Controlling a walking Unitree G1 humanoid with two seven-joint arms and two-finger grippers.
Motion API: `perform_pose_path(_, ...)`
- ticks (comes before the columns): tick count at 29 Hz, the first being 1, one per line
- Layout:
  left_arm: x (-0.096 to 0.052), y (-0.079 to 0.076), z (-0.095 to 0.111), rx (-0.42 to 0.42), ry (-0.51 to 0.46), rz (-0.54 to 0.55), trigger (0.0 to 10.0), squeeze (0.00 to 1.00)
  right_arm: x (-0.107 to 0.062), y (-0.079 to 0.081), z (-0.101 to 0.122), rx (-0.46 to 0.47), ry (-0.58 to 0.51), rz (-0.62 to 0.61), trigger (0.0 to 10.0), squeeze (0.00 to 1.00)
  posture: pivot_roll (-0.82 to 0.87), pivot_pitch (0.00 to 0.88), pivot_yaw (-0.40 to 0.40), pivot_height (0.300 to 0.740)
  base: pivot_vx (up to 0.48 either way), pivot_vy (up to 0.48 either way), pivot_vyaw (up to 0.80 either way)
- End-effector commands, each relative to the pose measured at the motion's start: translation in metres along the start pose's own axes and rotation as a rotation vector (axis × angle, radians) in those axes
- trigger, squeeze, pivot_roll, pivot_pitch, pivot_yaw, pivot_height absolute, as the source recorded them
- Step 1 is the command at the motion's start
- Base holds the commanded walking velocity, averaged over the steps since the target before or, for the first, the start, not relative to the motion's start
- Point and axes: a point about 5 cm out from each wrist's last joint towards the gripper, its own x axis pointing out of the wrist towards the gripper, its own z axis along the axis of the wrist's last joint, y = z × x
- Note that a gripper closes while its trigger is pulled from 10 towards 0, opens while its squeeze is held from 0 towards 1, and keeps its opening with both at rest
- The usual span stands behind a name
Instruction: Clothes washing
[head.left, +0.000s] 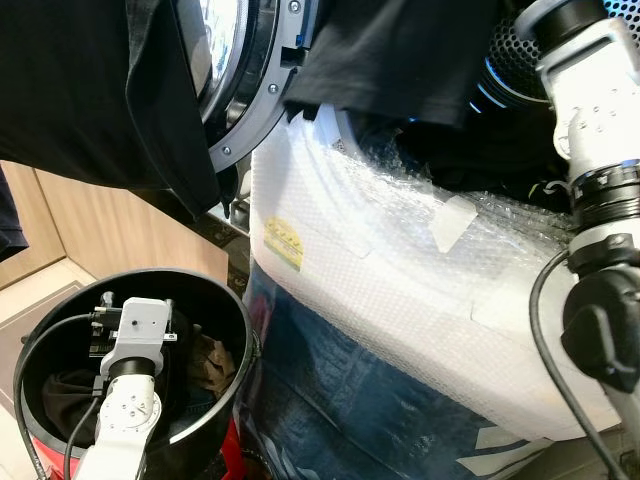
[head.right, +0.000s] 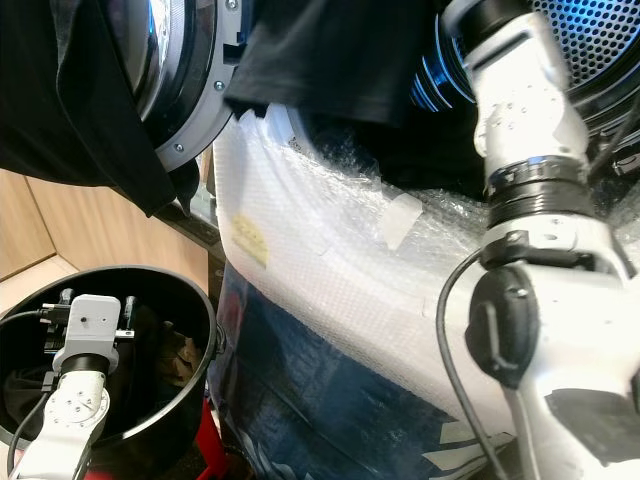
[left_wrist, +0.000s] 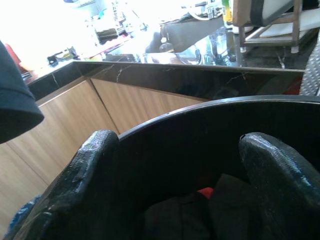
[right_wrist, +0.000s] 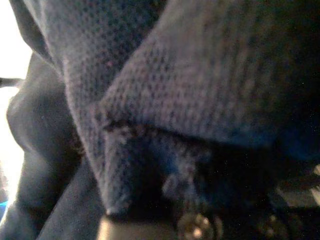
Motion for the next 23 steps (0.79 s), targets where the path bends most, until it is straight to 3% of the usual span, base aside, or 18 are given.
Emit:
perform_pose_path(1,0.000,-0.005,0.006,-0.016,-0.018,-0.008,10.0,0.00,-0.001,-0.013,0.022,-0.084,-0.039,-0.162,0.0,0.00,0.16,0.000,-0.178,0.740,0.000,0.000,0.00)
perform_pose_path(4,0.000,-0.006,0.006,-0.017,-0.017,-0.007,10.0,0.00,-0.003,-0.024,0.026,-0.164,-0.019,-0.309,0.0,0.00,0.17,0.000,-0.179,0.740,0.000,0.000,0.00)
perform_pose_path(6,-0.001,-0.005,0.006,-0.018,-0.019,-0.006,10.0,0.00,-0.005,-0.029,0.030,-0.156,-0.025,-0.399,0.0,0.00,0.17,0.000,-0.179,0.740,0.000,0.000,0.00)
perform_pose_path(10,-0.001,-0.005,0.006,-0.016,-0.019,-0.007,10.0,0.00,-0.015,-0.046,0.027,-0.430,0.084,-0.686,0.0,0.00,0.17,0.000,-0.175,0.740,0.000,0.000,0.00)
perform_pose_path(11,-0.001,-0.005,0.006,-0.017,-0.020,-0.007,10.0,0.00,-0.015,-0.046,0.028,-0.435,0.073,-0.711,0.0,0.00,0.17,0.000,-0.176,0.740,0.000,0.000,0.00)
perform_pose_path(12,-0.001,-0.005,0.006,-0.018,-0.020,-0.007,10.0,0.00,-0.015,-0.046,0.028,-0.430,0.063,-0.719,0.0,0.00,0.17,0.000,-0.176,0.740,0.000,0.000,0.00)
perform_pose_path(15,0.000,-0.007,0.007,-0.021,-0.018,-0.011,10.0,0.00,-0.011,-0.040,0.029,-0.531,0.044,-0.746,0.0,0.00,0.18,0.000,-0.178,0.740,0.000,0.000,0.00)
perform_pose_path(18,0.000,-0.010,0.008,-0.027,-0.017,-0.021,10.0,0.00,-0.007,-0.035,0.018,-0.518,0.086,-0.728,0.0,0.00,0.18,0.000,-0.177,0.740,0.000,0.000,0.00)
perform_pose_path(23,-0.002,-0.022,0.006,-0.036,0.012,-0.077,10.0,0.00,-0.001,-0.022,-0.023,-0.508,0.247,-0.629,0.0,0.00,0.20,0.000,-0.178,0.740,0.000,0.000,0.00)
